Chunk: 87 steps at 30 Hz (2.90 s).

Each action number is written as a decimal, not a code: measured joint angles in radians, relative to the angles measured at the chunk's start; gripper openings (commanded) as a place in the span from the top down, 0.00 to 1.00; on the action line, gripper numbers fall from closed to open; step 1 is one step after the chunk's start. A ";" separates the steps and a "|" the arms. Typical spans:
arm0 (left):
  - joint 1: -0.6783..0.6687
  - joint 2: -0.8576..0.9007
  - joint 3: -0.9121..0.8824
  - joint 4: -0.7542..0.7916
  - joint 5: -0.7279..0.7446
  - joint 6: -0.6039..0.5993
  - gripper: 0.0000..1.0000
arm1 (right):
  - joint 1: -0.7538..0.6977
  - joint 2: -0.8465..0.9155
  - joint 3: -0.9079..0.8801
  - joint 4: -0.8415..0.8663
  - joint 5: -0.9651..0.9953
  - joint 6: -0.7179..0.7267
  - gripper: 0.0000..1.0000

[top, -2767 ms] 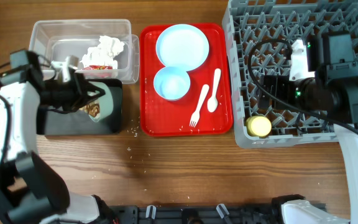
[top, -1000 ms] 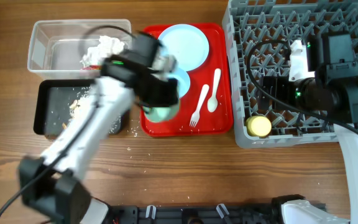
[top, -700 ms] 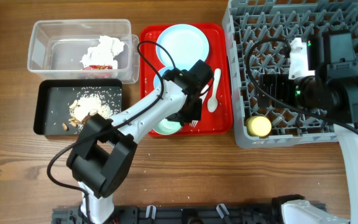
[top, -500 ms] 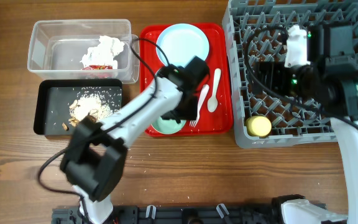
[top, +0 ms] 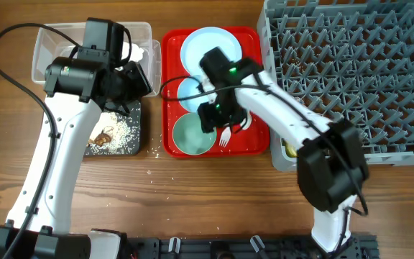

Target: Sort waste into correct bins and load items into the dishwasher rack

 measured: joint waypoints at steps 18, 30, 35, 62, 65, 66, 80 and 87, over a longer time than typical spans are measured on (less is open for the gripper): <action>0.137 0.000 0.000 -0.001 -0.024 0.002 0.00 | 0.041 -0.179 -0.121 -0.034 0.224 0.072 0.96; 0.137 0.002 -0.001 -0.003 -0.025 0.000 0.00 | -0.386 -0.326 -0.103 0.775 1.134 -0.061 0.96; 0.137 0.002 -0.001 -0.004 -0.025 0.000 0.00 | -0.404 -0.025 -0.116 1.223 1.246 -0.409 0.96; 0.137 0.002 -0.001 -0.006 -0.024 0.000 0.00 | -0.156 0.044 -0.109 0.933 1.142 -0.447 0.34; 0.137 0.002 -0.001 -0.005 -0.025 0.000 0.00 | -0.156 -0.073 -0.104 0.600 0.851 -0.215 0.28; 0.137 0.002 -0.001 -0.003 -0.025 0.000 0.00 | -0.157 -0.096 -0.103 0.521 0.717 -0.153 0.28; 0.137 0.002 -0.001 -0.004 -0.025 0.000 0.00 | -0.154 -0.030 -0.228 0.570 -0.002 0.160 0.68; 0.137 0.002 -0.001 -0.004 -0.025 0.000 0.00 | -0.154 -0.029 -0.228 0.579 -0.010 0.171 0.96</action>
